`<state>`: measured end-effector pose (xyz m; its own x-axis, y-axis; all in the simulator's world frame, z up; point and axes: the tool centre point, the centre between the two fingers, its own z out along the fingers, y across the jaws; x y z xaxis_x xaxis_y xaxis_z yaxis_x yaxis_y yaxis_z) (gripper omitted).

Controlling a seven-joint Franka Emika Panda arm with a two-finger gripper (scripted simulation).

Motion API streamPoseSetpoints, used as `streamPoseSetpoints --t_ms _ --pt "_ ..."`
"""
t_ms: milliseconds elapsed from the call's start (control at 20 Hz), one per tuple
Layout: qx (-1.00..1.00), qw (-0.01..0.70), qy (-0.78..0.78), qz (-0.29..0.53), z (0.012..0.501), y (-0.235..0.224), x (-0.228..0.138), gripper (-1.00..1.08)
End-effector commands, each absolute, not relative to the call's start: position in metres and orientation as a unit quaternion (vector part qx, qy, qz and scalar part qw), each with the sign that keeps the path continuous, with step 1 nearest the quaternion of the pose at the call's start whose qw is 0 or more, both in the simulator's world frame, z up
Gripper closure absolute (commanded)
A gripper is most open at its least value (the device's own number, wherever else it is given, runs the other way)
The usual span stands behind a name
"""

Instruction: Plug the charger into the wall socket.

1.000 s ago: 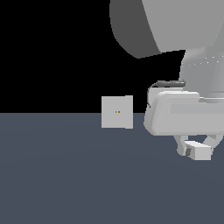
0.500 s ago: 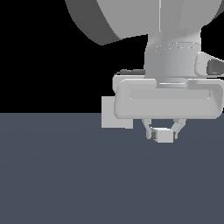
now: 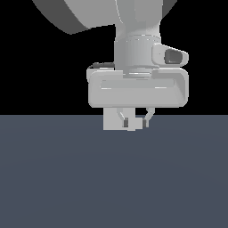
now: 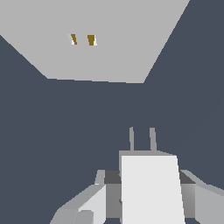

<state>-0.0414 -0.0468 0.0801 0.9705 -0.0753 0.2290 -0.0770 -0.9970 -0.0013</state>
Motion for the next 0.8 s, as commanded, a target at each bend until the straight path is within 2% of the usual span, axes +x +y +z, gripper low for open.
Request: streamPoseSetpoints --t_ms 0,750 --pt "0.992 0.005 -0.047 0.115 0.086 -0.036 -0.036 1.08" --pt "0.991 0.008 -0.066 0.114 0.100 -0.006 -0.020 1.08"
